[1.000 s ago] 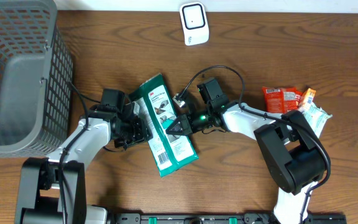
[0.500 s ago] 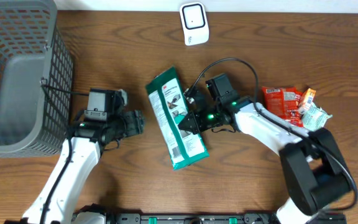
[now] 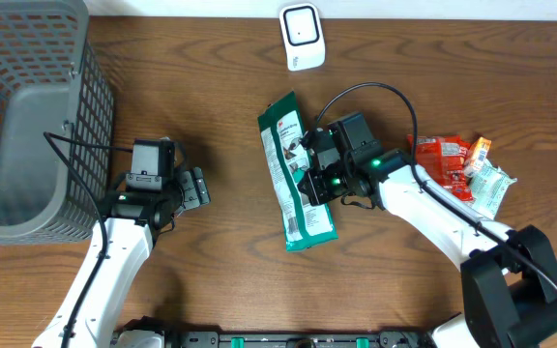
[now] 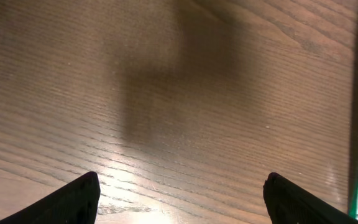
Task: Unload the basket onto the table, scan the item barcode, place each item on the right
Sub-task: 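Raise the gloves pack up toward the white scanner with the right gripper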
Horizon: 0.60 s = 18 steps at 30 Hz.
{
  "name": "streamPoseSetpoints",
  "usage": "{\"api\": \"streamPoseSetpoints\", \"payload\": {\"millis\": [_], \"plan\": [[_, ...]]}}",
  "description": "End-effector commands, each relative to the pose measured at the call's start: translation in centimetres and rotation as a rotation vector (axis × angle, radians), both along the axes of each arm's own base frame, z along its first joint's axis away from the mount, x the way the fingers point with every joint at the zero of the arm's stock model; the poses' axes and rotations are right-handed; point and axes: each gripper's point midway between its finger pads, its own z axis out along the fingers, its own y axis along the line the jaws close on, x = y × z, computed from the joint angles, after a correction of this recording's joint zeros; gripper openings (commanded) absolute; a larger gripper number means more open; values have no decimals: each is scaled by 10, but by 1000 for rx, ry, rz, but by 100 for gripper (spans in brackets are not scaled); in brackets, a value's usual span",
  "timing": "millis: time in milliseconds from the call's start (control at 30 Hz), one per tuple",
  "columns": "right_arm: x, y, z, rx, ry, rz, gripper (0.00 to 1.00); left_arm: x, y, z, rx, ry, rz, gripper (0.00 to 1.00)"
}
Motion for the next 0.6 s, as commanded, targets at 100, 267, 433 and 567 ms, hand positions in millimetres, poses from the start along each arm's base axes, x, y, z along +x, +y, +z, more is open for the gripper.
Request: {"api": "streamPoseSetpoints", "payload": {"millis": [100, 267, 433, 567], "plan": [[5, -3, 15, -6, -64, 6, 1, 0, 6, 1, 22, -5, 17, 85], [8, -2, 18, -5, -81, 18, 1, 0, 6, 1, 22, -5, 17, 85], [7, -2, 20, -10, -76, 25, 1, 0, 6, 1, 22, -5, 17, 85], [5, -2, 33, -35, -81, 76, 1, 0, 6, 1, 22, -5, 17, 85]]}}
